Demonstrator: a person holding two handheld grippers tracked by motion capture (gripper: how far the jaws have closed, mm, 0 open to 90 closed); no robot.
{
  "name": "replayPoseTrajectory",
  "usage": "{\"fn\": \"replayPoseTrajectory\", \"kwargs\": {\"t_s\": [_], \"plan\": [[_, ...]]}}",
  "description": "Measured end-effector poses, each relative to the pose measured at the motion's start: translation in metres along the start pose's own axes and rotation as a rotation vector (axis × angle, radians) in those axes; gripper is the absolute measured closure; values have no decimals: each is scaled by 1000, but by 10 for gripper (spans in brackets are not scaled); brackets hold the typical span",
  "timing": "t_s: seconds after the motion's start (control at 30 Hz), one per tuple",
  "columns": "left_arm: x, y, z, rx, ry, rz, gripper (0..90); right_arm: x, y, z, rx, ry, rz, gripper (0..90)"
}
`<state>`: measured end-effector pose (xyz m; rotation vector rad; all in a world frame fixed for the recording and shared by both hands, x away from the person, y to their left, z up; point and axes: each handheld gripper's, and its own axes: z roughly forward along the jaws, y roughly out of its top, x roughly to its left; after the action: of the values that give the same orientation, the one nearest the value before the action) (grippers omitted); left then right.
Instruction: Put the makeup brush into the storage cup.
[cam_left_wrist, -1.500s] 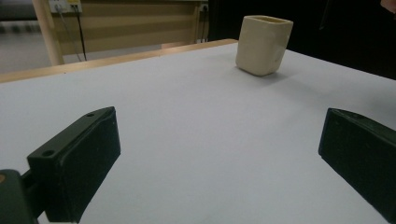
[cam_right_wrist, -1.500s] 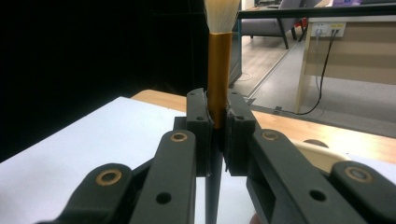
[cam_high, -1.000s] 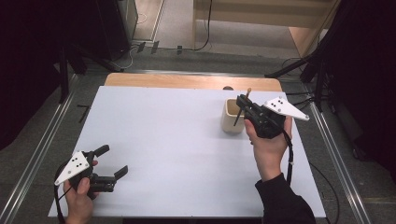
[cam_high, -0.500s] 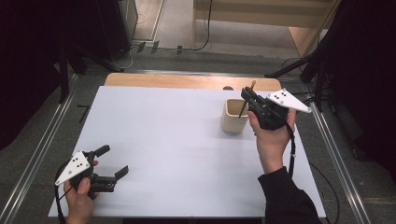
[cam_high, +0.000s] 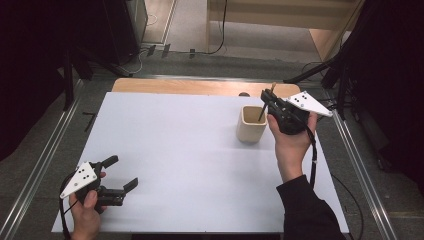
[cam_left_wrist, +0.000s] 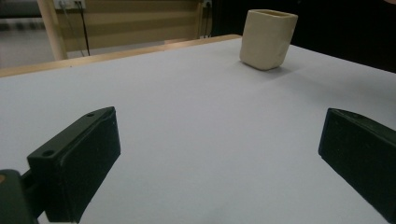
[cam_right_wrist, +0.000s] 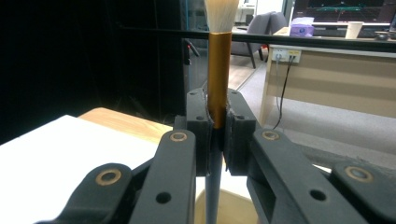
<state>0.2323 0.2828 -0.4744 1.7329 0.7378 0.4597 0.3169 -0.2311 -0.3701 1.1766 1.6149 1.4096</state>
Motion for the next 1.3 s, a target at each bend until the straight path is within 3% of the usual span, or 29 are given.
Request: {"fn": "replayPoseTrajectory", "kwargs": {"t_s": [0.2, 0.43, 1.3], "plan": [[0, 0, 0, 1, 0, 3, 0, -4, -4, 7, -33, -5, -20, 840], [0, 0, 0, 1, 4, 4, 0, -8, -12, 15, -27, -6, 1, 839], [-1, 0, 0, 0, 0, 5, 0, -14, -43, 32, 12, -11, -9, 838]]}}
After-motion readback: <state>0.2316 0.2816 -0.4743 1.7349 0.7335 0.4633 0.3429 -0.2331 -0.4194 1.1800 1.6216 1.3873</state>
